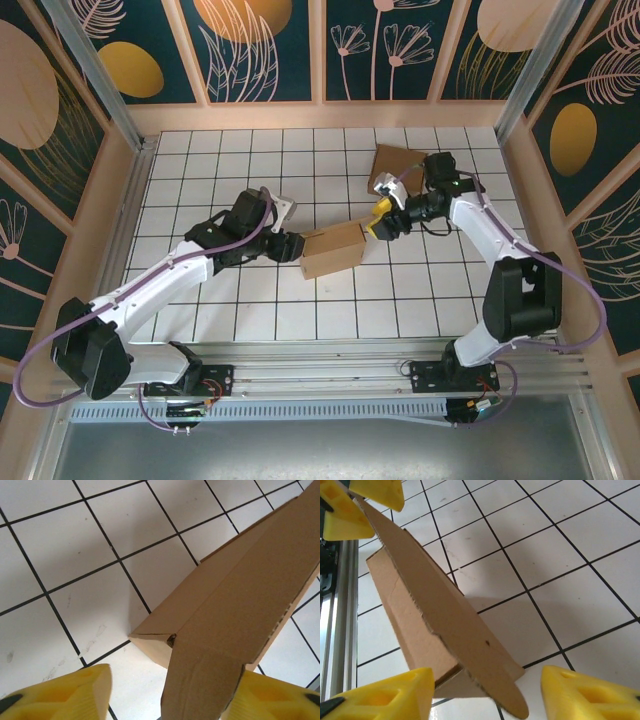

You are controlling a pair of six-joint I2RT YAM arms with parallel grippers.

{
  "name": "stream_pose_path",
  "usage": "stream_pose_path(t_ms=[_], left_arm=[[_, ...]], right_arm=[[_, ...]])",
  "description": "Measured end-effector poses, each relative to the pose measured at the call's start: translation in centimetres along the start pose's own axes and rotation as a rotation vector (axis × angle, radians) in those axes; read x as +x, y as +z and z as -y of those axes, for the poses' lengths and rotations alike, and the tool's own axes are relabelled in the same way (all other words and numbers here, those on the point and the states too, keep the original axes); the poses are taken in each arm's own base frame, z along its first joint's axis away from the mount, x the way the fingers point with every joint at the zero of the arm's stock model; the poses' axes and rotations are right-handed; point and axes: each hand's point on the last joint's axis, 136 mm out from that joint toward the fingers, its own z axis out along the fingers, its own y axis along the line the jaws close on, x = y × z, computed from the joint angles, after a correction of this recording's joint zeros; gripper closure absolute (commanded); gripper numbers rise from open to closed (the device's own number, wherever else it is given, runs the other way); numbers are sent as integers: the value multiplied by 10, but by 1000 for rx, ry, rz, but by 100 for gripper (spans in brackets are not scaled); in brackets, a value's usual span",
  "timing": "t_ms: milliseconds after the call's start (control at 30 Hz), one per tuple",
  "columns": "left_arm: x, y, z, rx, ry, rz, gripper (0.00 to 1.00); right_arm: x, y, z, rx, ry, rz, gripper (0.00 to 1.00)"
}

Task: Fold the paper box

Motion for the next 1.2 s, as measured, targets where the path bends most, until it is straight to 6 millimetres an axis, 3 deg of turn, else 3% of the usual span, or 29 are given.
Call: stream_pose_path(t_ms=[200,367,467,667,833,1000,1200], left_arm=[[2,2,-1,-1,-15,-6,73],[1,2,-1,-6,-19,-3,81],[-3,1,-5,-30,-18,8,82],[-25,-2,-19,-138,-12,67,82],[-43,-4,-27,-197,-9,113,79],[-44,-1,-28,-201,-24,114,76],[-40,-2,-25,-178,-40,110,75]], right_arm=[[-6,4,5,-8,-20,10,66],[-7,4,4,-14,-22,16,80],[-10,9,0,-14,-42,20,81],[-10,26,-33,25,-112,32,85],[-21,24,-45,150,-143,112,87],[-31,17,-38,246,-121,173,76],[-26,16,-29,293,-82,167,80]])
